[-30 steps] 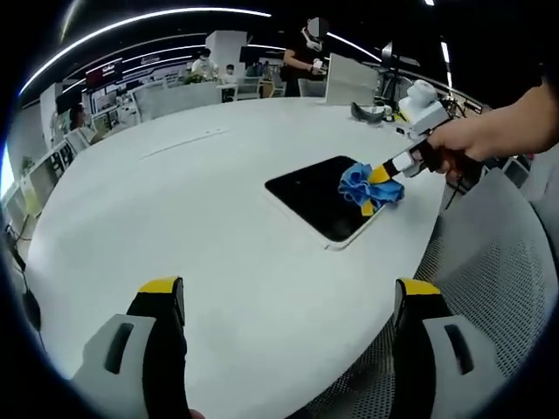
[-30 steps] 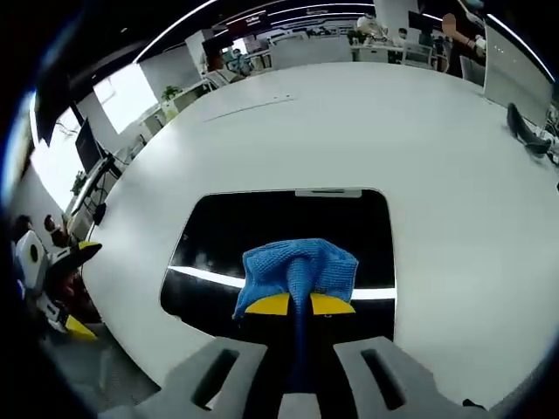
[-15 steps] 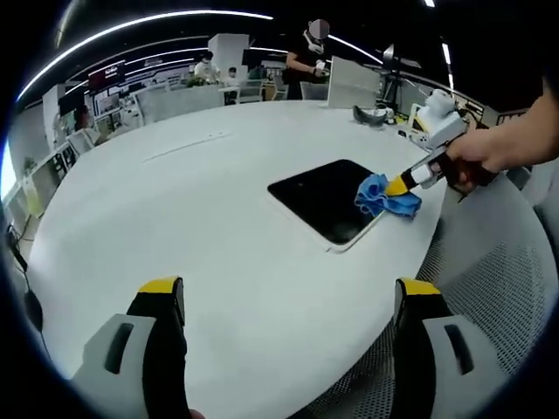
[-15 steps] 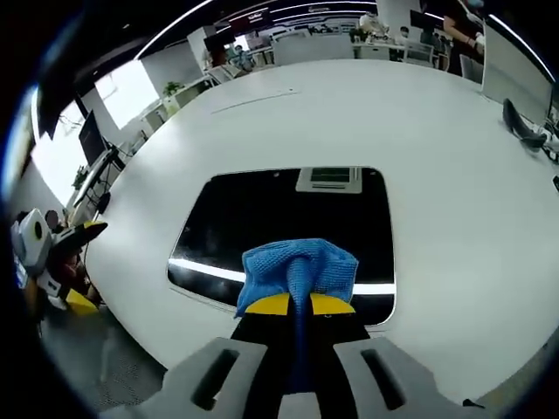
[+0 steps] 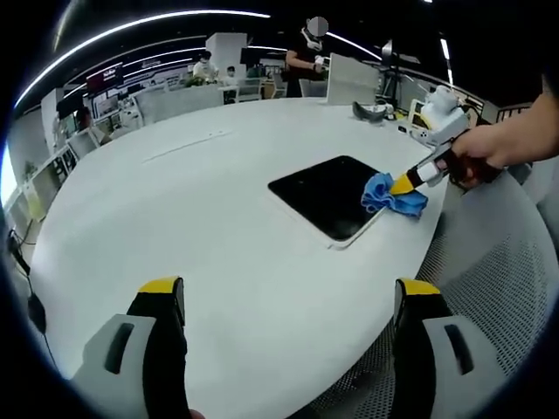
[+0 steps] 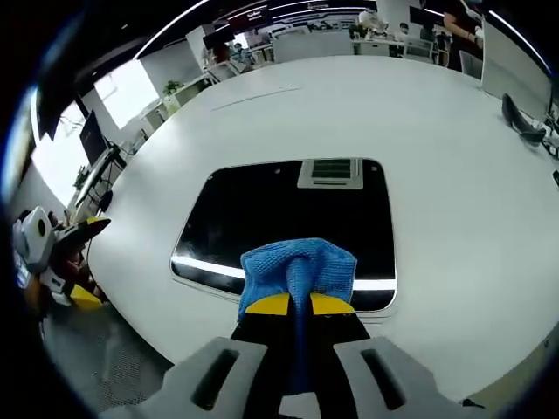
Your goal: Wipe the mirror surface with the cleaning cloth until all visible marks leave the cleaned area.
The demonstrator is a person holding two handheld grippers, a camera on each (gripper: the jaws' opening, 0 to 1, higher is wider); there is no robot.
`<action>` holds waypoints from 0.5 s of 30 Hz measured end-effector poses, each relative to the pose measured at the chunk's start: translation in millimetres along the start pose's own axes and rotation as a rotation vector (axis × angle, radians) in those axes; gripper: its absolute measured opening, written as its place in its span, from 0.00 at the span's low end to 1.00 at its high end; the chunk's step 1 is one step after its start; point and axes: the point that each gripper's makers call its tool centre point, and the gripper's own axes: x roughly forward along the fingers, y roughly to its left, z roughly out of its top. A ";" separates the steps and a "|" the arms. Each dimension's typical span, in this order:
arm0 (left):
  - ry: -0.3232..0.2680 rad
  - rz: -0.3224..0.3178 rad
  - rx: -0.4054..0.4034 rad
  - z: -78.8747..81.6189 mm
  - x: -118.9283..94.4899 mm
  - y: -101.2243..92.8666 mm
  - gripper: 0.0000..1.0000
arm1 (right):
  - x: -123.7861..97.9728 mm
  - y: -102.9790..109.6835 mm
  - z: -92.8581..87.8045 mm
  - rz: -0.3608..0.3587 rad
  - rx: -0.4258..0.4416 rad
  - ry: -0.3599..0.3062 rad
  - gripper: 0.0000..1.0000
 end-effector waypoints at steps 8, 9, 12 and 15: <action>-0.001 0.003 0.000 0.0 -0.3 0.1 0.99 | 0.1 -0.2 -0.1 0.010 -0.001 0.009 0.01; -0.001 0.003 0.000 -0.1 -0.6 -0.2 0.98 | 0.2 -0.4 0.0 0.012 0.001 0.011 0.01; -0.002 0.003 -0.003 -0.2 -0.9 0.0 0.98 | -0.1 -0.5 -0.1 0.023 0.015 0.014 0.01; -0.006 0.007 -0.011 0.2 -1.3 1.2 0.98 | -1.2 -4.0 -0.2 0.024 0.008 0.022 0.01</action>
